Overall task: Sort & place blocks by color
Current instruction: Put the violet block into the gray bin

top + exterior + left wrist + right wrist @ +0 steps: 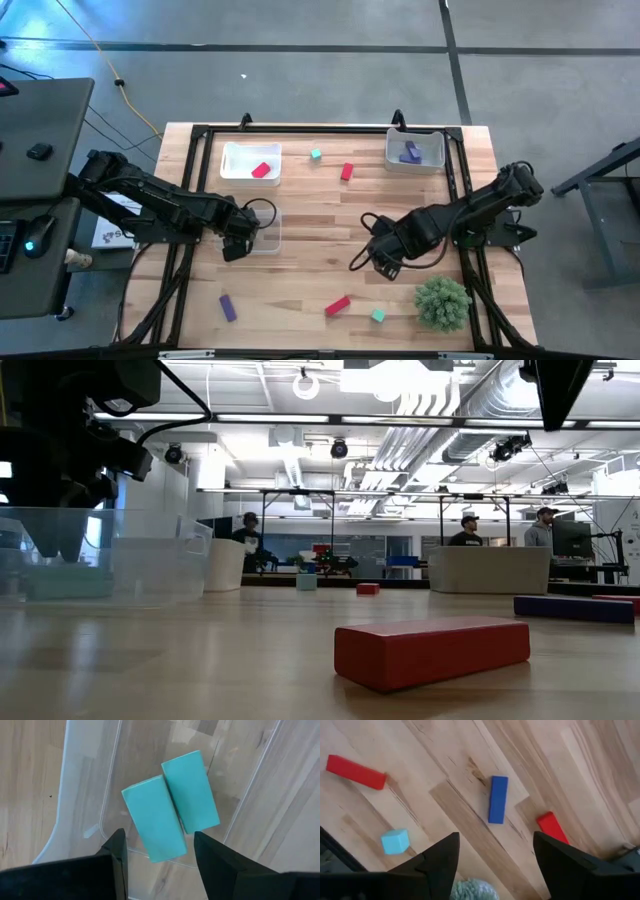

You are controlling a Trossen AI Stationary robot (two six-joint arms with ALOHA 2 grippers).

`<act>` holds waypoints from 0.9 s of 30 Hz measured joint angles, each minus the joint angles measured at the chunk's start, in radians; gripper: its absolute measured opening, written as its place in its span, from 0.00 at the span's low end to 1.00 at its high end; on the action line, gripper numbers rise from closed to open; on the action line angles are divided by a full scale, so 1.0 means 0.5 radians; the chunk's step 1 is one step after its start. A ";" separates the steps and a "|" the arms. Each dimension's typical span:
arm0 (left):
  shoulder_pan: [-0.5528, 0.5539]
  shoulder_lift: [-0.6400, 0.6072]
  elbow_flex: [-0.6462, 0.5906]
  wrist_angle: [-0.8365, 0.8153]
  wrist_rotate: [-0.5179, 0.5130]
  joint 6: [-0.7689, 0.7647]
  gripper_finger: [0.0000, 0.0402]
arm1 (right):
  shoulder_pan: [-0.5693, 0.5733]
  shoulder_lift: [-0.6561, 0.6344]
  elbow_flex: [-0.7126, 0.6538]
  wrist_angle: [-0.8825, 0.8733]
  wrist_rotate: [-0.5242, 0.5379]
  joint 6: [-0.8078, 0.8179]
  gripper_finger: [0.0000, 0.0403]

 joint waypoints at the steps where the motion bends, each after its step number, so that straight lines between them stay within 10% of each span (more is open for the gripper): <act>1: 0.000 0.000 0.000 0.000 0.000 0.003 0.34 | 0.000 0.002 -0.040 0.017 -0.001 0.002 0.60; 27: 0.000 0.001 0.000 -0.005 -0.003 0.008 0.34 | -0.103 0.004 -0.905 0.872 -0.244 -0.148 0.60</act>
